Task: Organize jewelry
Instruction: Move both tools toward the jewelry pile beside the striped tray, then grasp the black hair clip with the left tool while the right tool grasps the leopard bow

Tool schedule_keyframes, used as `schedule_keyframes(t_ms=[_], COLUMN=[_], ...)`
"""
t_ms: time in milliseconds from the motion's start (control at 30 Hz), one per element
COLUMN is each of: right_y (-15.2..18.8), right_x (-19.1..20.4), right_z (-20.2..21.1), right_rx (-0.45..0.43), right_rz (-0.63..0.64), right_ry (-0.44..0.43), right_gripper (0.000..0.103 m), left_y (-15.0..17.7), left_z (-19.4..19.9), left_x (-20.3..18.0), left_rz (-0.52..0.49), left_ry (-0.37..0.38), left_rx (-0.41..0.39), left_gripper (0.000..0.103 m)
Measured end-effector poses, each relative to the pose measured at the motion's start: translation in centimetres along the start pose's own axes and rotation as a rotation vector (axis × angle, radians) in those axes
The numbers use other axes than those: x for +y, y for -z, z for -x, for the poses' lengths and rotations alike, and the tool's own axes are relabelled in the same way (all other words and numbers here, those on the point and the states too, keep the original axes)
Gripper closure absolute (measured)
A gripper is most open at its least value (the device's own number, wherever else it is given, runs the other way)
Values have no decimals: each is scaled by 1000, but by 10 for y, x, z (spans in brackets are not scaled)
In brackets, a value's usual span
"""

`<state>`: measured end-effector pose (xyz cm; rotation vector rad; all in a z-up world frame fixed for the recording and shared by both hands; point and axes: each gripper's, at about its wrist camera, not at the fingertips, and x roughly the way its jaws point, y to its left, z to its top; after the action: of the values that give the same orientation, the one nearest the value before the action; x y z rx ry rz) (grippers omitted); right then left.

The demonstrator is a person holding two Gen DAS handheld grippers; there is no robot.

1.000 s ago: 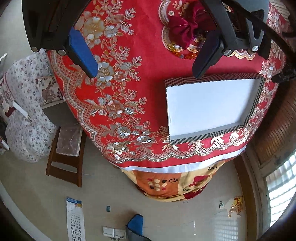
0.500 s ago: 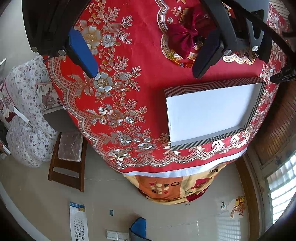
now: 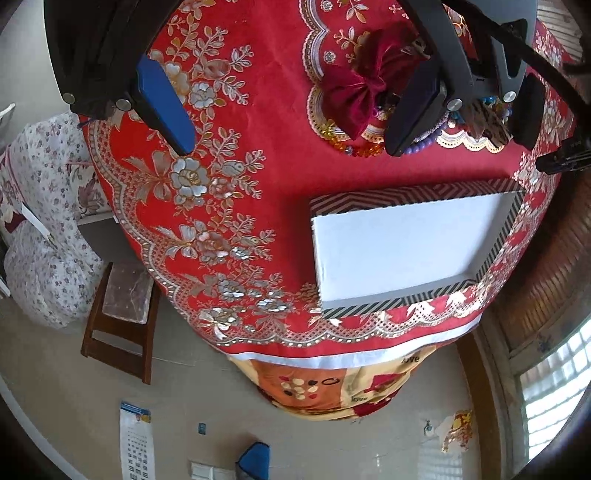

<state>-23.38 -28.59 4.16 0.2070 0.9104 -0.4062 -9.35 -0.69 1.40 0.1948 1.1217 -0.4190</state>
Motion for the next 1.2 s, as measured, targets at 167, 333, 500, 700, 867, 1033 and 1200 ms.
schedule_keyframes(t_ms=[167, 333, 500, 700, 867, 1033, 1200], right_y=[-5, -7, -7, -8, -10, -11, -8], right_x=[9, 19, 31, 46, 53, 54, 52], right_z=[-2, -8, -16, -24, -24, -21, -12], right_rx=[-5, 2, 11, 31, 33, 41, 41], right_rz=[33, 76, 142, 203, 225, 234, 216], right_ry=[-24, -45, -61, -108, -138, -148, -158], right_gripper=[2, 2, 2, 2, 2, 2, 2], left_y=[10, 21, 27, 34, 37, 39, 41], left_z=[2, 3, 2, 0, 2, 5, 13], left_x=[6, 11, 20, 32, 33, 34, 32], left_rz=[30, 65, 105, 165, 184, 197, 204], left_ry=[1, -32, -68, -83, -98, -103, -101], left_rx=[13, 15, 24, 39, 38, 37, 30], left_gripper=[76, 76, 76, 76, 76, 76, 76])
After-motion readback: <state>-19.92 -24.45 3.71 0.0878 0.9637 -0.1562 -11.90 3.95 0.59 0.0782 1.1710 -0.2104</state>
